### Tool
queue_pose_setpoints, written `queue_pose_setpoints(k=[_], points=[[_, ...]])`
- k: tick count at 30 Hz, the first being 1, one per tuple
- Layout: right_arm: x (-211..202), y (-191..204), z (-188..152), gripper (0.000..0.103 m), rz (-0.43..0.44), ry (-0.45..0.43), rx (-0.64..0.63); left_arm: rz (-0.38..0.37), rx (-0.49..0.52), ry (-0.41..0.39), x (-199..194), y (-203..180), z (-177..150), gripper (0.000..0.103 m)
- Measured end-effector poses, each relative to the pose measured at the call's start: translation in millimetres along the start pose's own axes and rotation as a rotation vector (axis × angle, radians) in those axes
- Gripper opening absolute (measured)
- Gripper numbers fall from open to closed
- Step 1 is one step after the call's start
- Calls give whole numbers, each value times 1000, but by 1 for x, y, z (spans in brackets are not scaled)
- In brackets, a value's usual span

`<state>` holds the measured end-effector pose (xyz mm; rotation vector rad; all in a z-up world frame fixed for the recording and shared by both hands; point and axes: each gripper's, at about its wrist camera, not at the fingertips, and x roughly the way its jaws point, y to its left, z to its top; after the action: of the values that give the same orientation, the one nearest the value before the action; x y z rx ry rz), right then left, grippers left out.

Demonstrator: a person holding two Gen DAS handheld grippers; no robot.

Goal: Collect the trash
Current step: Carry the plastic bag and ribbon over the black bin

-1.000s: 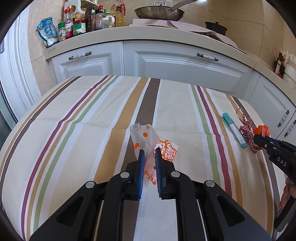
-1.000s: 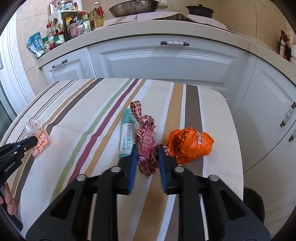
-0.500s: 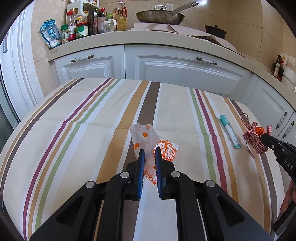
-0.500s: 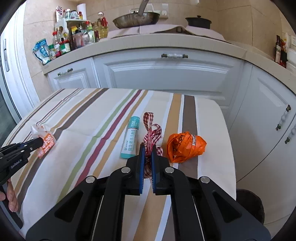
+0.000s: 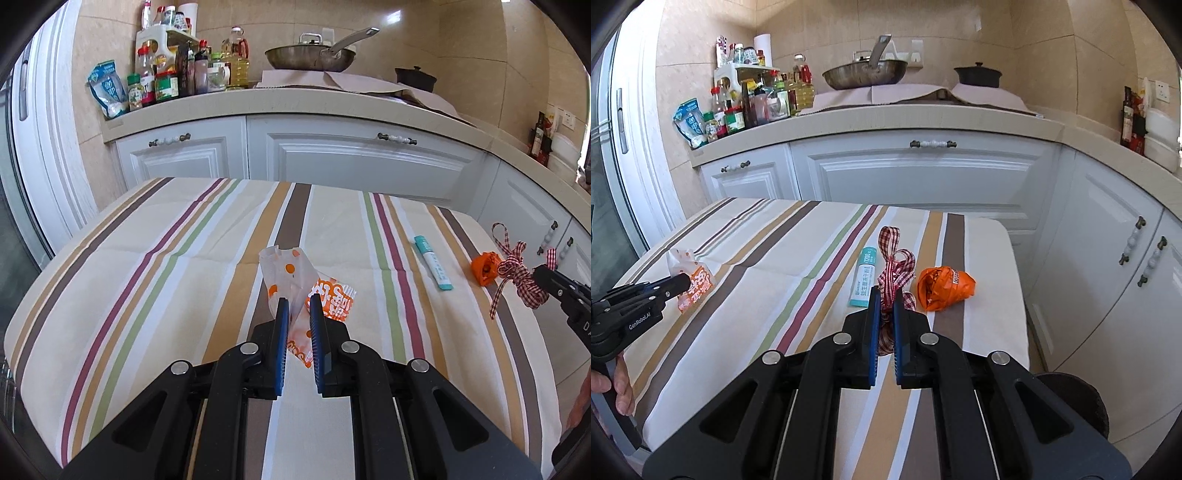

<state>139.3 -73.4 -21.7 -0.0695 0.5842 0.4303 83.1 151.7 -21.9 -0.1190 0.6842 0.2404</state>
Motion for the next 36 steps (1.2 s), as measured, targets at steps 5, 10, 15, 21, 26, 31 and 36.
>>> queue_pose_setpoints(k=[5,10,15,21,26,31,36], points=[[-22,-2,-8,6,-15,-19,8,-18,4,-8,-14,-5,-5,12],[-42,-4,-17,6,-31,-36,22,-44,22,-30,-32,-14,-11,12],[-62,-10,-26,6,-53,-50,33,-79,41,-42,-47,-27,-17,12],[-86,-26,-38,6,-96,-67,62,-143,86,-52,-59,-56,-25,12],[-105,-44,-47,6,-141,-82,87,-205,124,-72,-69,-83,-27,12],[-127,-66,-59,6,-199,-100,119,-271,171,-77,-75,-115,-30,12],[-144,-87,-70,6,-250,-110,153,-328,222,-90,-81,-148,-33,12]])
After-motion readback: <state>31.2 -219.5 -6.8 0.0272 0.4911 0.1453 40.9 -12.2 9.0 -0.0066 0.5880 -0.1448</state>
